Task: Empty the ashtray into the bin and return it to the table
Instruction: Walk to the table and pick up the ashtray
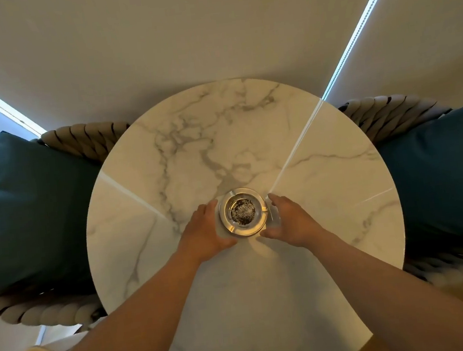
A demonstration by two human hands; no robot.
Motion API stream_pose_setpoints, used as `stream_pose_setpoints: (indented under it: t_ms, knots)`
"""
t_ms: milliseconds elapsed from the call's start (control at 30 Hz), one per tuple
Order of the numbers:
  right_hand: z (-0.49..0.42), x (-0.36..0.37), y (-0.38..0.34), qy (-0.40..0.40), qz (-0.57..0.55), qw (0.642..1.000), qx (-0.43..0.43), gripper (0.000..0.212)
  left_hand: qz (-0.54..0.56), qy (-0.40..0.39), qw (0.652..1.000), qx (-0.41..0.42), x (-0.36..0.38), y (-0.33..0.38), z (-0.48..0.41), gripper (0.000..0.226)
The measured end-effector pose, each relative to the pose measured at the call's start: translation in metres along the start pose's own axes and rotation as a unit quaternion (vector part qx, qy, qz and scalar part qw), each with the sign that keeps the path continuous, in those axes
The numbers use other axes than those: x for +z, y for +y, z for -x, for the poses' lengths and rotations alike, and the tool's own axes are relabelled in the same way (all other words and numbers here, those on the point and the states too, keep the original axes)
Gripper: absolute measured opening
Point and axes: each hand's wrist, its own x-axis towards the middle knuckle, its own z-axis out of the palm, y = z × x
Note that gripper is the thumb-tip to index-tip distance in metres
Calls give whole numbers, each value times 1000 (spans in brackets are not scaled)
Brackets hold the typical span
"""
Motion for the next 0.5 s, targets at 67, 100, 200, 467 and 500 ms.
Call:
stream_pose_setpoints:
  t_ms: [67,100,200,467,500]
  knots:
    - [-9,4,2,-3,7,1000,0,84,-7,-1,1000,1,1,2,-8,115]
    - [-12,5,3,-4,10,1000,1,86,-11,-2,1000,2,1,3,-12,117]
    - [-17,10,4,-2,13,1000,0,106,-26,-10,1000,4,2,5,-20,123]
    - [-28,17,5,-9,13,1000,-4,122,-82,-35,996,2,7,4,-34,125]
    - [-29,18,4,-10,13,1000,-2,122,-85,-36,996,3,7,4,-35,123]
